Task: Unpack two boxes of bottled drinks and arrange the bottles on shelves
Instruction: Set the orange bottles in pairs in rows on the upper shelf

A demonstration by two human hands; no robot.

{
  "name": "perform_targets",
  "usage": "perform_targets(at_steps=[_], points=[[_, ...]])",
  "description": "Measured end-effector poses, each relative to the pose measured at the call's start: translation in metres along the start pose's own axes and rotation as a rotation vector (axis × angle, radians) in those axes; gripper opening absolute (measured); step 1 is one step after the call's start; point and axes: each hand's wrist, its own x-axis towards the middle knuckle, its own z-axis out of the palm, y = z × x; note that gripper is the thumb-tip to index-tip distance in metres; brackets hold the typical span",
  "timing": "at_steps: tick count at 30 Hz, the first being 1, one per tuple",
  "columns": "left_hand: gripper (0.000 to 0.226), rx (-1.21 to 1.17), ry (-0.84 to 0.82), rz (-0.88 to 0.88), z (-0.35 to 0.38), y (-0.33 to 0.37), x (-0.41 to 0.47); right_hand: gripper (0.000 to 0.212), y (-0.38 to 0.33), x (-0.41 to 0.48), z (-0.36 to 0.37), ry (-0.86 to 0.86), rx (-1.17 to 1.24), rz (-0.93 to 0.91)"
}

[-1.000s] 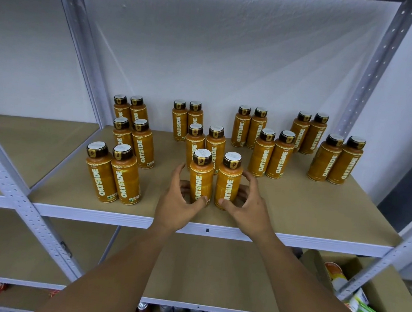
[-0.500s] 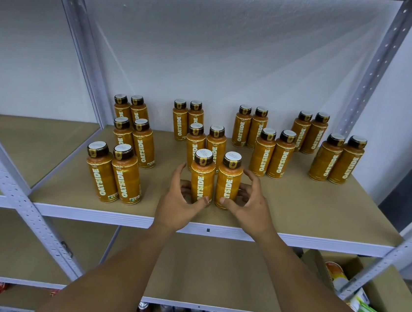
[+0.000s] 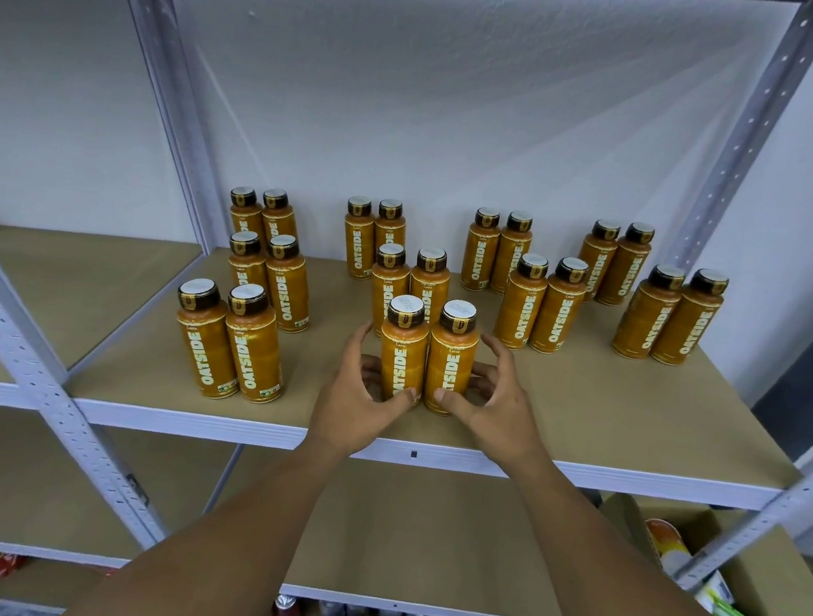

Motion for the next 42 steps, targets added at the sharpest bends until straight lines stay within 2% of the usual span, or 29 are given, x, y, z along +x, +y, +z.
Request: perform_targets(at_steps=[6,10,14,24,29,33,36,39,42], points=[[0.105,-0.071,-0.045,0.037,-0.011,0.016,0.004,0.093,-0.01,0.004,-0.006,-0.048,0.098,-0.004],[0.104,-0.01,-0.119,0.14,-0.027,0.032,0.015,0.095,-0.026,0.009,-0.016,-0.044,0.013,-0.12],[0.094,0.108,-0.181,0.166,-0.041,0.04,0.024,0.088,-0.04,0.012,-0.02,-0.075,-0.068,-0.218],[0.089,0.103,-0.175,0.159,-0.061,0.032,0.015,0.083,-0.046,0.007,-0.001,-0.106,-0.084,-0.26],[0.102,0.093,-0.151,0.122,-0.061,0.032,0.008,0.089,-0.045,0.004,0.002,-0.114,-0.082,-0.239],[0.119,0.079,-0.151,-0.015,-0.053,0.014,-0.009,0.106,-0.027,-0.006,0.005,-0.113,-0.113,-0.078],[0.113,0.203,-0.098,-0.037,-0.045,-0.01,-0.034,0.103,-0.005,-0.022,0.005,-0.088,-0.29,-0.013],[0.093,0.346,0.015,0.048,-0.033,-0.028,-0.063,0.088,0.014,-0.046,0.01,0.011,-0.51,-0.032],[0.075,0.528,0.072,0.212,-0.019,-0.047,-0.088,0.066,0.039,-0.076,0.02,0.15,-0.689,-0.273]])
